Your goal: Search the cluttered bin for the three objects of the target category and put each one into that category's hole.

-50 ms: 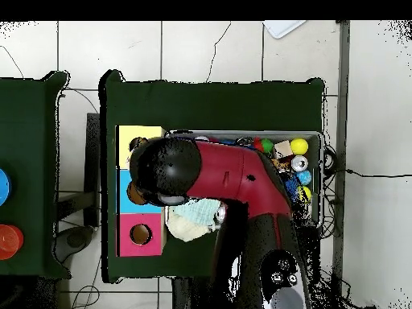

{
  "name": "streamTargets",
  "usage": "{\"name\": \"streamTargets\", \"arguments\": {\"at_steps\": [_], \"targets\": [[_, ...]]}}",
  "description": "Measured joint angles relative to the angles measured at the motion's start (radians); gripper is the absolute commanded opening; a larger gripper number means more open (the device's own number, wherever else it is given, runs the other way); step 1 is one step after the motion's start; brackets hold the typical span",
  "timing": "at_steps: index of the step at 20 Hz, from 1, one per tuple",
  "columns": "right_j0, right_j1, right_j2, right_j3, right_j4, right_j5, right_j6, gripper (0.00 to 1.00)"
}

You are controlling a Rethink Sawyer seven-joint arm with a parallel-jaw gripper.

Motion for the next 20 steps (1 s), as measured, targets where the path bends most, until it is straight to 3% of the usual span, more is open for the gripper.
{"name": "streamTargets", "arguments": {"at_steps": [11,20], "targets": [[0.065,0.008,-0.023,-0.128,0.089,0.037,0.173,0.0],[0.15,0.077,-0.046,-0.253,0.112,0.037,0.312,0.0]]}}
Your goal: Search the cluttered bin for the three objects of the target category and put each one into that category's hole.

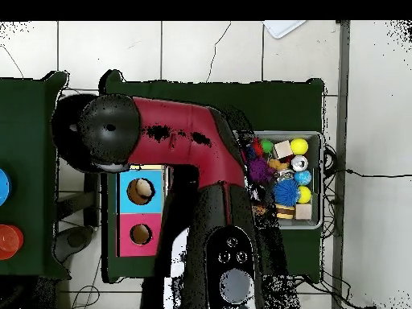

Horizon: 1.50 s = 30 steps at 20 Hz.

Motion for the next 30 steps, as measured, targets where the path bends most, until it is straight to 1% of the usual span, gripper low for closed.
{"name": "streamTargets", "arguments": {"at_steps": [4,6,11,13,16,21,30], "targets": [[0.035,0.048,-0.009,-0.047,0.001,-0.001,0.063,0.0],[0.046,0.067,-0.013,-0.051,-0.001,-0.006,0.08,0.0],[0.069,0.119,-0.038,-0.051,-0.035,-0.04,0.09,0.0],[0.074,0.141,-0.05,-0.049,-0.054,-0.07,0.09,0.0],[0.075,0.171,-0.066,-0.043,-0.075,-0.125,0.09,0.0],[0.075,0.203,-0.086,-0.027,-0.099,-0.173,0.09,0.0],[0.071,0.217,-0.091,0.036,-0.094,-0.22,0.09,0.0]]}}
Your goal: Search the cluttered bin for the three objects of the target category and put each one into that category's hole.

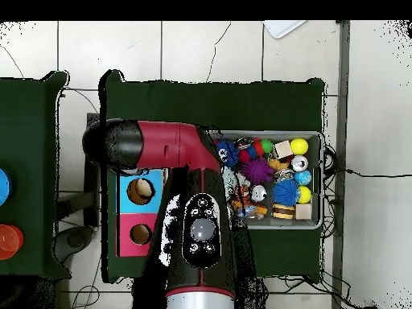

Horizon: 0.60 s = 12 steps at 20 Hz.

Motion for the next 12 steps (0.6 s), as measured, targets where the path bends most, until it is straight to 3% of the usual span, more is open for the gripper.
{"name": "streamTargets", "arguments": {"at_steps": [12], "targets": [[-0.054,-0.007,0.042,0.071,0.135,-0.002,0.0,0.0]]}}
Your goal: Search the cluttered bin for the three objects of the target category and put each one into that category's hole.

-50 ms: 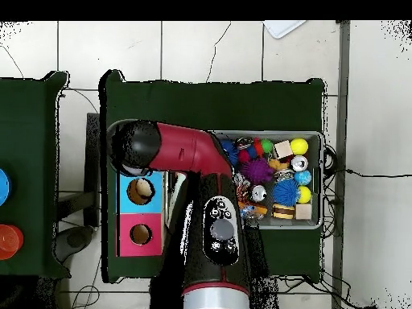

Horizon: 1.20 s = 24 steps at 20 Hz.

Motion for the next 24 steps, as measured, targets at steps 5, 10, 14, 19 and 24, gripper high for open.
{"name": "streamTargets", "arguments": {"at_steps": [5,10,14,19,24], "targets": [[-0.009,0.0,0.021,0.003,0.04,0.0,0.0,0.0],[-0.012,0.0,0.045,0.003,0.065,-0.017,0.0,0.0],[-0.012,0.01,0.047,0.002,0.059,-0.06,0.0,0.0],[0.022,0.059,-0.002,-0.022,-0.013,-0.112,0.0,0.0],[0.079,0.118,-0.068,-0.062,-0.106,-0.128,0.0,0.0]]}}
